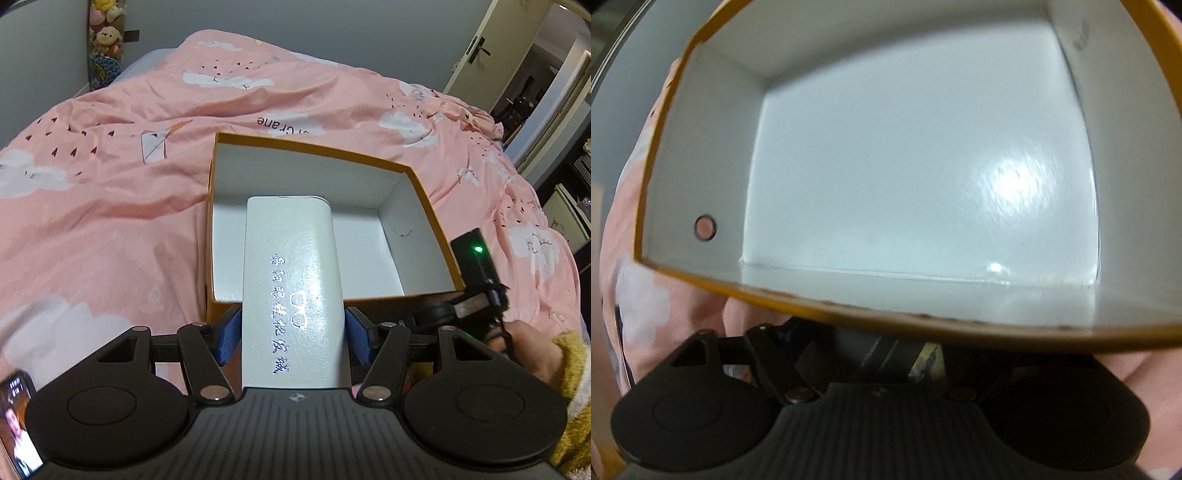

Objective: Organize objects
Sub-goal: 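Carry the power bank into the orange box while the right gripper grasps the grey box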

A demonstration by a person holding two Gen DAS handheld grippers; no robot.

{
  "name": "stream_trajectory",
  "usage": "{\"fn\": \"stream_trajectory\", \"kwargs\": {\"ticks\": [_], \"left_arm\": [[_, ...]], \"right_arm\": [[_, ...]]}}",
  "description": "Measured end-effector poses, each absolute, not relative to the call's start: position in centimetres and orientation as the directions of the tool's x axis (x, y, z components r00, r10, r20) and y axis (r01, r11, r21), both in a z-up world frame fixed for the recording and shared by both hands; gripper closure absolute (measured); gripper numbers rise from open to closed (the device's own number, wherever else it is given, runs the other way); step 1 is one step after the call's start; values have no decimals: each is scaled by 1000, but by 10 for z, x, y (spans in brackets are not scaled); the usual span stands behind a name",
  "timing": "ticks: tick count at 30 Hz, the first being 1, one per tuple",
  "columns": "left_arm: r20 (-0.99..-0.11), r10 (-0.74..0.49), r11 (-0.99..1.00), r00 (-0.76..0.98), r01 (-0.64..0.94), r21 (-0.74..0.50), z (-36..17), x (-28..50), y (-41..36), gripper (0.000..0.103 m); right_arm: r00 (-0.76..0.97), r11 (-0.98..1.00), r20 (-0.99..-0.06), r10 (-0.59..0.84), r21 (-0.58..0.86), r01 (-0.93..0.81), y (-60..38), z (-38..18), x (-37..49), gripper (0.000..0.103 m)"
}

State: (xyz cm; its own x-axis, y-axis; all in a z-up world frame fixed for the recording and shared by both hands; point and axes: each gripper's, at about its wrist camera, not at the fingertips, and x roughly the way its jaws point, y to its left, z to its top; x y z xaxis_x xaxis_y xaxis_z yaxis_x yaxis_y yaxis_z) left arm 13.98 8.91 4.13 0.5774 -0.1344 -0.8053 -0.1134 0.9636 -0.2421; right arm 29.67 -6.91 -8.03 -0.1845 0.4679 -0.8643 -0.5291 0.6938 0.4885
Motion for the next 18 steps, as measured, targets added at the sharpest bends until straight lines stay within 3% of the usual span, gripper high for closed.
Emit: {"fn": "stream_trajectory", "kwargs": {"ticks": [3,6,14,18], "left_arm": [[-806,-134,964,577,-114,-241,41,146,91,34],[-809,-136,962,572,-118,-245,39,151,92,34],[-809,-139,959,571,-127,-255,38,157,92,34],[-806,-135,957,576,-136,-257,38,157,93,34]], "right_arm": [[-177,682,-872,456,470,-560,-66,-74,296,46],[-220,654,-855,471,505,-564,-64,-65,294,53],[-277,707,-827,489,562,-428,-65,-93,300,34],[-315,704,-810,495,587,-401,-58,-109,294,31]]}}
